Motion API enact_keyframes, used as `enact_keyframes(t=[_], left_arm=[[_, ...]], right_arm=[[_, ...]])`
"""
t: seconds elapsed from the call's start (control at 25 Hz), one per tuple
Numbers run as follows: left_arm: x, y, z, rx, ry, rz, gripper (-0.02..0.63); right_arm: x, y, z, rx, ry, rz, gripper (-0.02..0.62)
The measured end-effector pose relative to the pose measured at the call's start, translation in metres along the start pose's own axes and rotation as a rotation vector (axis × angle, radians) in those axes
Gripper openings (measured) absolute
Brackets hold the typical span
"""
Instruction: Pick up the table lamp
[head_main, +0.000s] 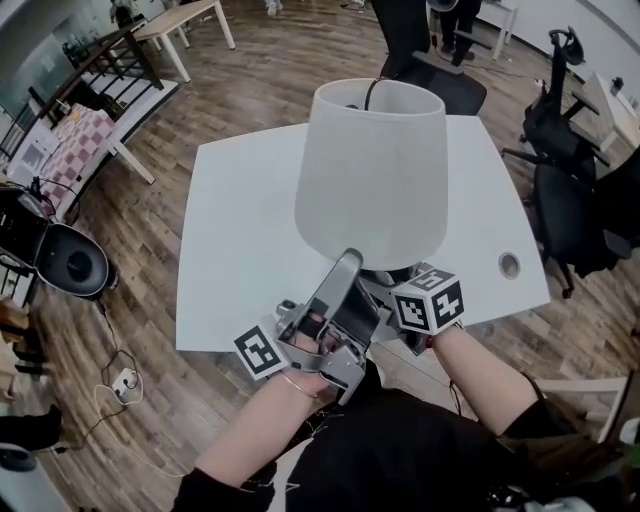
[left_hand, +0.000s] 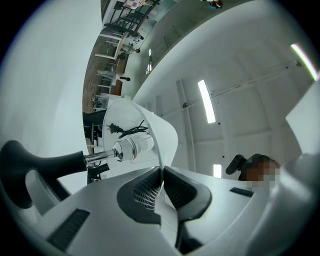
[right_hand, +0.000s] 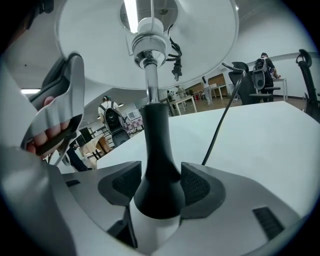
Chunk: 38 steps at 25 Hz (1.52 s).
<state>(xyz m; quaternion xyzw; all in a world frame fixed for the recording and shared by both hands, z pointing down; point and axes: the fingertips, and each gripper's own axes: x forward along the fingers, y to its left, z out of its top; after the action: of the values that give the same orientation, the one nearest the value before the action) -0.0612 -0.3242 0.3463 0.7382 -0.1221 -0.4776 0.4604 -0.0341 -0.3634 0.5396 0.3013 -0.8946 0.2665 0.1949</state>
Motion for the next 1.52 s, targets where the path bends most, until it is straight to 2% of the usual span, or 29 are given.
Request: enact_keyframes(t=[0.04, 0.24, 0.44, 0.8, 1.52], left_arm=[[-0.001, -0.001, 0.000, -0.003, -0.002, -0.002, 0.026], [-0.008, -0.006, -0.007, -0.008, 0.007, -0.014, 0.026], [-0.012, -0.011, -0.012, -0.015, 0.018, -0.025, 0.023], [-0.010, -0.028, -0.007, -0.028, -0.014, -0.076, 0.018], [0.023, -0.140, -0.067, 0.097, 0.078, -0.209, 0.018]], right_arm=[[0.000, -0.001, -0.001, 0.007, 0.000, -0.005, 0.235], [-0.002, 0.002, -0.001, -0.024, 0.003, -0.022, 0.207], [-0.005, 0.005, -0.003, -0.047, 0.014, -0.051, 0.199], [-0.021, 0.015, 0.004, -0.118, -0.006, -0.070, 0.190], [-0.137, 0.065, 0.045, -0.216, -0.214, -0.116, 0.185]])
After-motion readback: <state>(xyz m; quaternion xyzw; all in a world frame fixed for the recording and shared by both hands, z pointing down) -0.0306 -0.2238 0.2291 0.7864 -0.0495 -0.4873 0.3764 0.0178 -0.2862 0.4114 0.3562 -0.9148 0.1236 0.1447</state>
